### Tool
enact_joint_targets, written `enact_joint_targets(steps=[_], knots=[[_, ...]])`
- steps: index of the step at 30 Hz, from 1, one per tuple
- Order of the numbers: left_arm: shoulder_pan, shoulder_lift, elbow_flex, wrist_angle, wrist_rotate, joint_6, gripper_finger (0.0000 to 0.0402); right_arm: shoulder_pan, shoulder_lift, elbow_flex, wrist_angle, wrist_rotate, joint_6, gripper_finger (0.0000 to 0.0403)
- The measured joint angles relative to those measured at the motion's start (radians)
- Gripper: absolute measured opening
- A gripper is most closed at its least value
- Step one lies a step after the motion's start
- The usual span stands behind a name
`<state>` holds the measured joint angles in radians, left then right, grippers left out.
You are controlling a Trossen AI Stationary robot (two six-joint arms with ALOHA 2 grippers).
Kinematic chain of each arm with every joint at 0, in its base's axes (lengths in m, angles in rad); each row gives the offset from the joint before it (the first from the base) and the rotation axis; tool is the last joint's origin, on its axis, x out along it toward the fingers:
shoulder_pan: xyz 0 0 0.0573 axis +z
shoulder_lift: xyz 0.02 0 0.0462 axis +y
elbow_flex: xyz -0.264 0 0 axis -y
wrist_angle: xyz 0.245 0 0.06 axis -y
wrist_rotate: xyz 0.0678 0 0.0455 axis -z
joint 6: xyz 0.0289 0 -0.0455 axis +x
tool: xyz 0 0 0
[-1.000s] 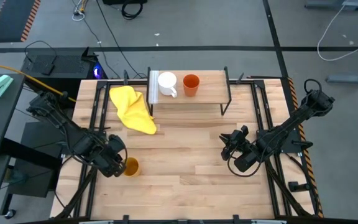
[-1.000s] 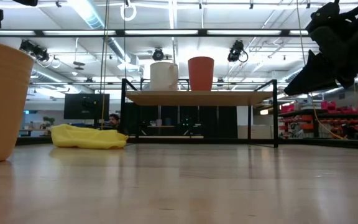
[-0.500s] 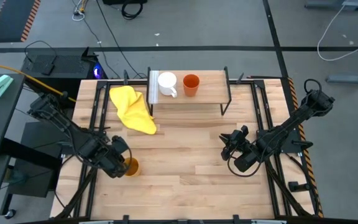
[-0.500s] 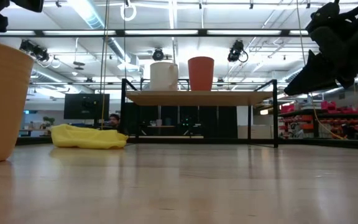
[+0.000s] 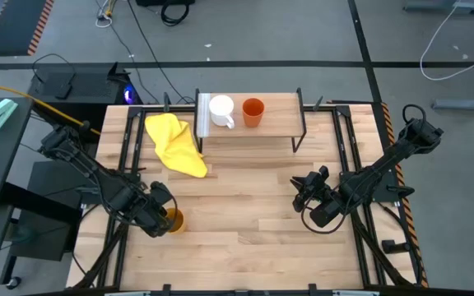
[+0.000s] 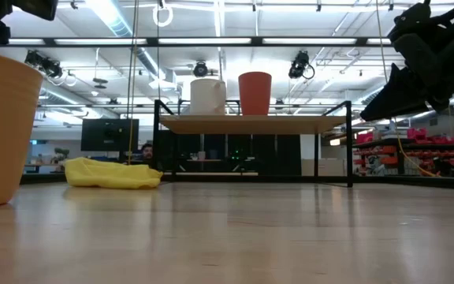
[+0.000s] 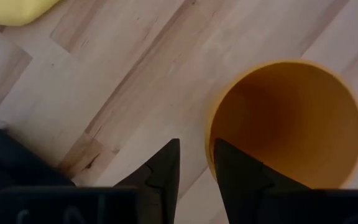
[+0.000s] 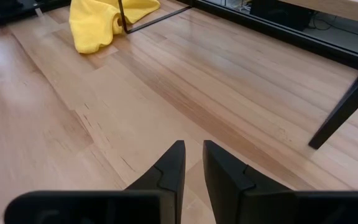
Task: Stack small to large cups/mugs on shelf
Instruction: Put the yellow cup on the shelf
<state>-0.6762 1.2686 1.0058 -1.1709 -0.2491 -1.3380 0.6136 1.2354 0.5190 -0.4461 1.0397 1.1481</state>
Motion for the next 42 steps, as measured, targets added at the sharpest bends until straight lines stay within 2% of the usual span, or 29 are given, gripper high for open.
enact_joint_targets(steps=[25,32,42], knots=[[0.007,0.054,0.0,0.036,0.004,-0.001,0.0094,0.0,0.0,0.0,0.0,0.0,-0.003,0.0065],[0.02,0.054,0.0,0.042,0.004,0.017,0.007,0.0,0.0,0.0,0.0,0.0,-0.003,0.0065],[0.057,0.053,0.0,0.061,0.005,0.058,0.0011,0.0,0.0,0.0,0.0,0.0,-0.003,0.0065]])
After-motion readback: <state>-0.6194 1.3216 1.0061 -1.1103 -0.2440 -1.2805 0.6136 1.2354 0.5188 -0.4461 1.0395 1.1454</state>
